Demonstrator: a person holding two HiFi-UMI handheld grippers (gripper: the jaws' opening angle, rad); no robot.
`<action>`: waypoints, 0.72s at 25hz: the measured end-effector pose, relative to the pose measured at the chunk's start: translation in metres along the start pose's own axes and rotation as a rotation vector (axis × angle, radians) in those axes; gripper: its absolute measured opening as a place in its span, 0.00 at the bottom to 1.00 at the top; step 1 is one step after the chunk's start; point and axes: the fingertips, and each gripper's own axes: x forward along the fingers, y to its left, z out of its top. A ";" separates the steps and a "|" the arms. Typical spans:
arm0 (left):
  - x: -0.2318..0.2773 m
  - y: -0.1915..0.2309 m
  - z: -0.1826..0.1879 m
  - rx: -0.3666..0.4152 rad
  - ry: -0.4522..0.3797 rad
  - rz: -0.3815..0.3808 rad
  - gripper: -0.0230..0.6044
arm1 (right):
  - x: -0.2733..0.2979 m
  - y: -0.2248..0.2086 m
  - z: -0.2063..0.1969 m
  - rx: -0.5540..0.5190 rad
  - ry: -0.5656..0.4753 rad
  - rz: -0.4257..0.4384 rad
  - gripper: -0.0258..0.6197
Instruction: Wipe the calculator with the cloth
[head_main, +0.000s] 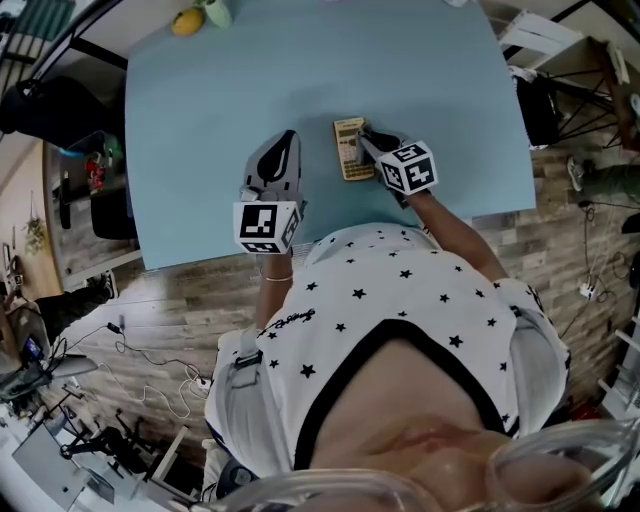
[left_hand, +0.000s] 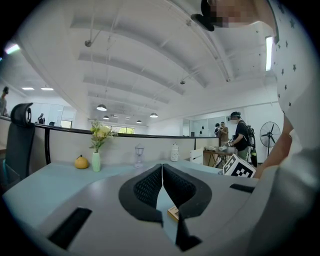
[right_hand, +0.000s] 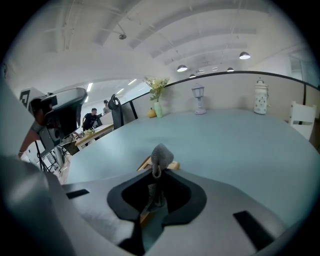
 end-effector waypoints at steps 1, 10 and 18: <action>0.002 -0.002 0.000 0.002 0.000 -0.007 0.09 | -0.002 -0.005 -0.001 0.008 -0.002 -0.012 0.11; 0.008 -0.015 0.005 0.020 -0.003 -0.036 0.09 | -0.014 -0.021 -0.013 0.049 -0.006 -0.051 0.11; 0.005 -0.017 0.005 0.020 -0.001 -0.026 0.09 | -0.018 -0.017 -0.002 0.053 -0.033 -0.035 0.11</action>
